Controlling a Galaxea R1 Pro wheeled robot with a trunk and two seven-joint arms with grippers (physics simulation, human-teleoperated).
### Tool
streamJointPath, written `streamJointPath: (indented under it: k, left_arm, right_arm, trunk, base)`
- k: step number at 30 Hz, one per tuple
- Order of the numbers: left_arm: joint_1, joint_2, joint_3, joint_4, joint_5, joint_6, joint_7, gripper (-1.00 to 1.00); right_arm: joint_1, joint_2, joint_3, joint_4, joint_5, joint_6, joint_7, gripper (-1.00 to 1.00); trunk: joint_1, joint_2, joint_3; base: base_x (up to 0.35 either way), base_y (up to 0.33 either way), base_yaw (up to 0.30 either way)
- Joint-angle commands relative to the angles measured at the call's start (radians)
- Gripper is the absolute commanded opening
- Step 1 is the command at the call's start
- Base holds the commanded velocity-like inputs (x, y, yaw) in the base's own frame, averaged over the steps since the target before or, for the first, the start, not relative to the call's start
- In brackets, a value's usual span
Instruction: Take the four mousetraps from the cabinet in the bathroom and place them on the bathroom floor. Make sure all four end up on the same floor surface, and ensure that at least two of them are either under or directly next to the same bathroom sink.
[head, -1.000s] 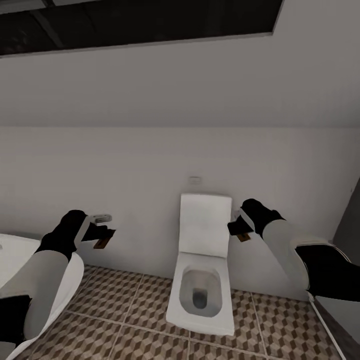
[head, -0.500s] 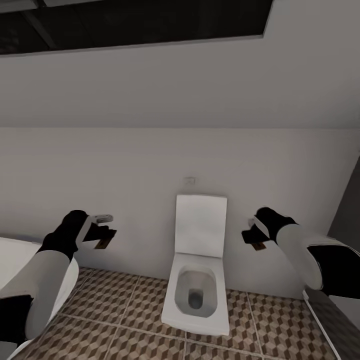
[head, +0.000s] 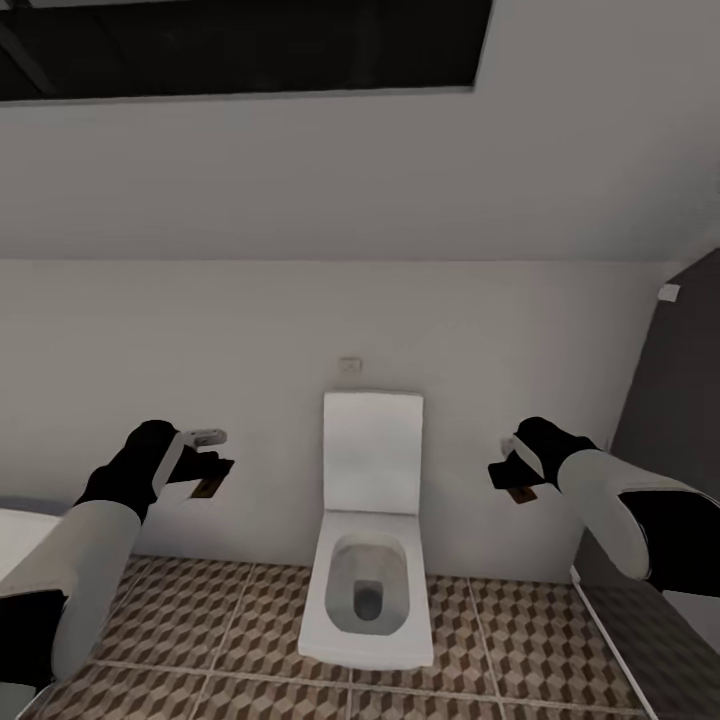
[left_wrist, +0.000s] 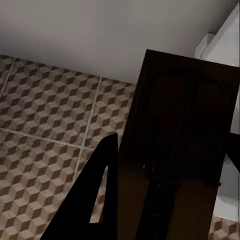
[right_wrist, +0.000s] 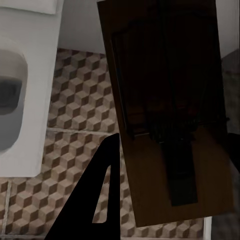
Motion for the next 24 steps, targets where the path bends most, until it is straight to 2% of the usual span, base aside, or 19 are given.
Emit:
streamJointPath:
  k: [1, 9, 14, 17, 24]
  left_arm:
    - [0.000, 0.000, 0.002, -0.001, 0.003, 0.005, -0.001, -1.00]
    - [0.000, 0.000, 0.003, 0.004, 0.003, -0.004, -0.001, -1.00]
    - [0.000, 0.000, 0.002, 0.028, 0.003, -0.020, -0.001, -1.00]
    - [0.000, 0.000, 0.002, 0.061, 0.002, -0.048, -0.001, -1.00]
    - [0.000, 0.007, 0.001, 0.191, 0.000, -0.179, 0.000, -1.00]
  right_arm:
    - [0.000, 0.000, 0.008, -0.002, 0.007, 0.004, 0.010, -1.00]
    - [0.000, -0.001, 0.008, -0.001, 0.006, 0.004, 0.010, -1.00]
    - [0.000, 0.000, 0.008, 0.001, 0.006, 0.003, 0.010, -1.00]
    - [0.001, 0.000, 0.008, 0.005, 0.006, -0.004, 0.010, -1.00]
    - [0.058, 0.011, 0.008, 0.009, 0.004, -0.102, 0.011, -1.00]
  trunk:
    - [0.000, -0.001, 0.000]
    - [0.000, -0.001, 0.008]
    - [0.000, -0.001, 0.010]
    - [0.000, -0.001, 0.010]
    - [0.000, -0.001, 0.010]
  base:
    - [0.000, 0.000, -0.198]
    - [0.000, 0.000, -0.186]
    - [0.000, 0.000, -0.065]
    - [0.000, 0.000, -0.016]
    - [0.000, 0.000, -0.004]
